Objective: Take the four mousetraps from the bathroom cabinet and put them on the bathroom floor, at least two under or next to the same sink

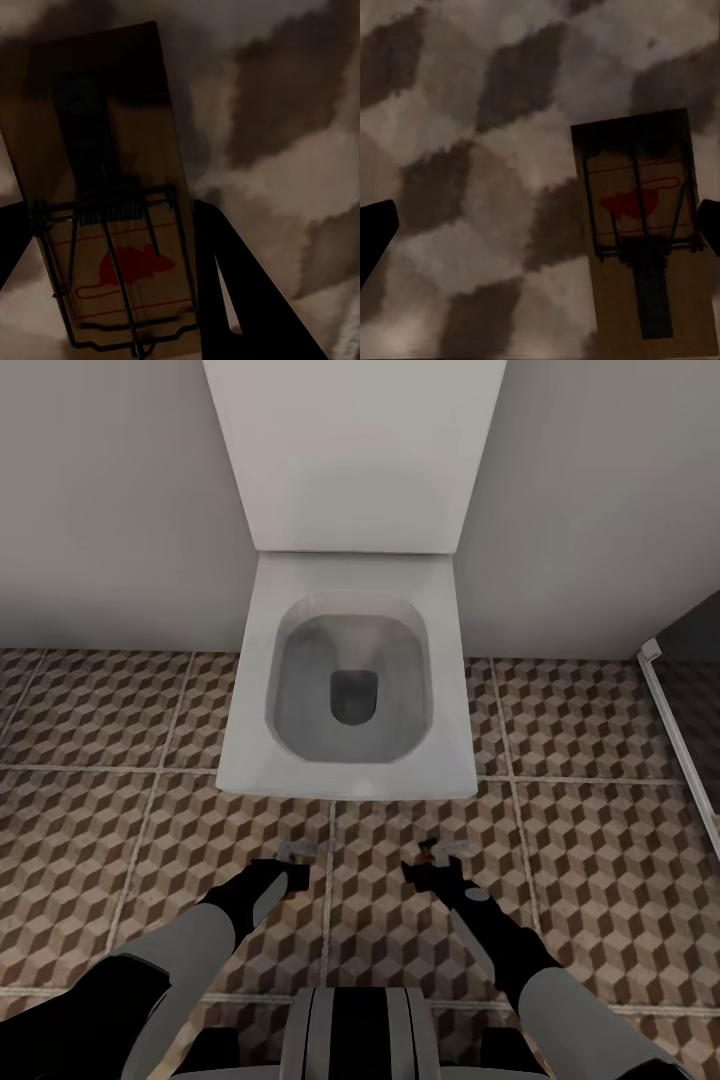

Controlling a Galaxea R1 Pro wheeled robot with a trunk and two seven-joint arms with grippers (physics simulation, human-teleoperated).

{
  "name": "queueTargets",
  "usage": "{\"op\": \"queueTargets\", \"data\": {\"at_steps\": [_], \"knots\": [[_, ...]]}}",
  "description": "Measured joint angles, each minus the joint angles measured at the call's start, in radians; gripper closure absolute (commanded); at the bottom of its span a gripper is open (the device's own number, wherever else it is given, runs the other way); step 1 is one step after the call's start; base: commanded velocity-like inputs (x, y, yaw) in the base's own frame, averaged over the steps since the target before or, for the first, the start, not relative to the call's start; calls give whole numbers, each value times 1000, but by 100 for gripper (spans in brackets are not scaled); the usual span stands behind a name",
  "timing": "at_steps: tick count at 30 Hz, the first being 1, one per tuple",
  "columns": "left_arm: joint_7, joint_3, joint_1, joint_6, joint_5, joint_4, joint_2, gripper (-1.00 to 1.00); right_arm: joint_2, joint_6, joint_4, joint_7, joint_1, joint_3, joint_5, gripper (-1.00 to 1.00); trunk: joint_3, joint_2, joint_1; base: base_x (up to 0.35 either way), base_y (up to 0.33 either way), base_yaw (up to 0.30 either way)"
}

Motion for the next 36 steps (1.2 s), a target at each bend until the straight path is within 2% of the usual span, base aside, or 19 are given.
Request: {"op": "queueTargets", "data": {"at_steps": [7, 15, 28, 29, 30, 36], "knots": [[10, 7, 1, -4, 15, -10, 1, 100, 1, -17, 1, -1, 1, 12, 0, -100, 0, 0, 0, 0, 0, 0], [20, 9, 1, -5, 13, -26, 1, 100, 1, -19, 1, -1, 1, 13, 0, -100, 0, 0, 0, 0, 0, 0], [-1, 6, 1, -5, 7, -36, 1, 100, 1, -19, 1, -2, 2, 14, -1, -100, 0, 0, 0, 0, 0, 0], [-1, 5, 1, -5, 7, -36, 1, -100, 1, -19, 1, -2, 2, 14, -1, -100, 0, 0, 0, 0, 0, 0], [-75, -1, 1, -6, 27, -37, 0, -100, 1, -19, 1, -1, 2, 14, 0, -100, 0, 0, 1, 0, 0, 0], [-77, -1, 1, -6, 26, -37, 0, -100, 1, -19, 1, -1, 2, 14, 0, -100, 0, 0, 1, 0, 0, 0]]}}
